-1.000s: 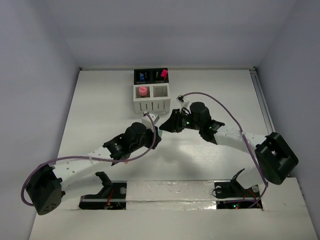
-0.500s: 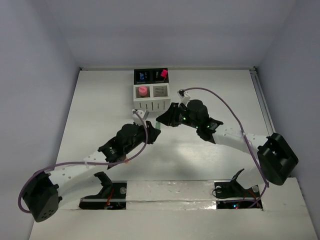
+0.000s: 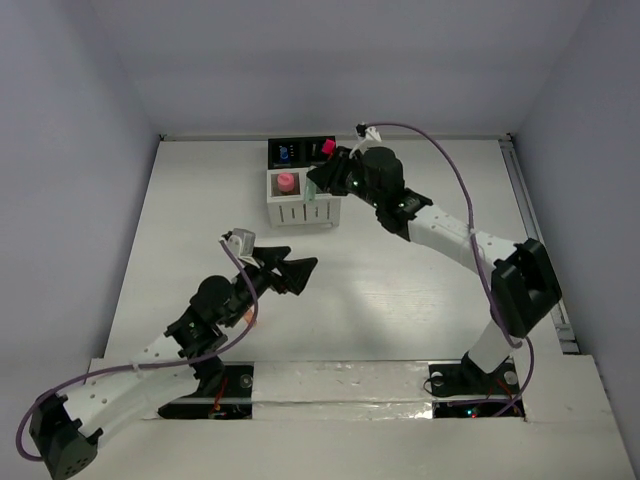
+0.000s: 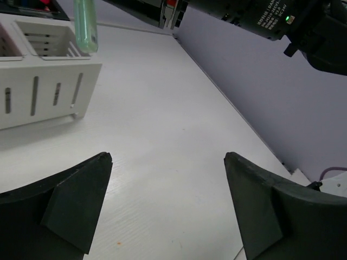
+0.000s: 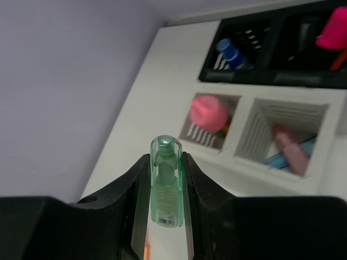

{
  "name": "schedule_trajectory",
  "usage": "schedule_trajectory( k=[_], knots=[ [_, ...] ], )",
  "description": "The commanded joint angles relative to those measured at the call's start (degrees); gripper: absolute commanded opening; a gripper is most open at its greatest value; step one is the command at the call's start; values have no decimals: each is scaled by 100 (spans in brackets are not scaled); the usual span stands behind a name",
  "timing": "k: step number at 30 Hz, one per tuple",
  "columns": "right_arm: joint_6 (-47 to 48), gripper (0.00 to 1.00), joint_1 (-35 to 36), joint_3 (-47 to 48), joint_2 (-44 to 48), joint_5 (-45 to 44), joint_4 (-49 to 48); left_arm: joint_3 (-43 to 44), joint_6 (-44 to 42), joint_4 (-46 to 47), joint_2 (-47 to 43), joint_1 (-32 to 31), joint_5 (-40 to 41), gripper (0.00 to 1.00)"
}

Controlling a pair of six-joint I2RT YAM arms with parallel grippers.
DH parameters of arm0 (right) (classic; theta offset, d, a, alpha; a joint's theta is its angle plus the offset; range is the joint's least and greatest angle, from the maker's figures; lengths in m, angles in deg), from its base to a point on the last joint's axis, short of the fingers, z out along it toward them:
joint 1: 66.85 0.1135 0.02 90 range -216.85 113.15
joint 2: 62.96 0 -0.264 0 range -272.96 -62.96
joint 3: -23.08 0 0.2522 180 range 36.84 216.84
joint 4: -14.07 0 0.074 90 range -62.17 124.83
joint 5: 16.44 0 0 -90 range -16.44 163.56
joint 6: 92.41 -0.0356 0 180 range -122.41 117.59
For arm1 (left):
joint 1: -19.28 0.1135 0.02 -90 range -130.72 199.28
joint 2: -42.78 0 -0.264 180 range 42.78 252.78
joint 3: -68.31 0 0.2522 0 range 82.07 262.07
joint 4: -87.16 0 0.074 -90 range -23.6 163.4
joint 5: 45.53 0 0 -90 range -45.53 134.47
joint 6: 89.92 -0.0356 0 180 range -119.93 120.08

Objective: Sort the stationery into containers
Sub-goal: Place the pen in the storage box.

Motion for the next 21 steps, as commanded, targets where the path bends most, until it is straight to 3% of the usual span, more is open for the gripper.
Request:
schedule_trajectory(
  k=[1,4,11,21],
  knots=[
    [707,0,-7,459,-248,-1040,166,-107,-183,-212,-452,-18,432,88],
    [1138,0,-7,662,-495,-1779,192,-274,-192,-310,-769,-18,880,92],
    [1991,0,-7,1119,-1030,-2529,78,-635,19,-662,-1227,-18,2154,99],
    [2395,0,-60,1796,-1954,-2820,-98,-574,11,-504,-692,34,2200,99]
  ],
)
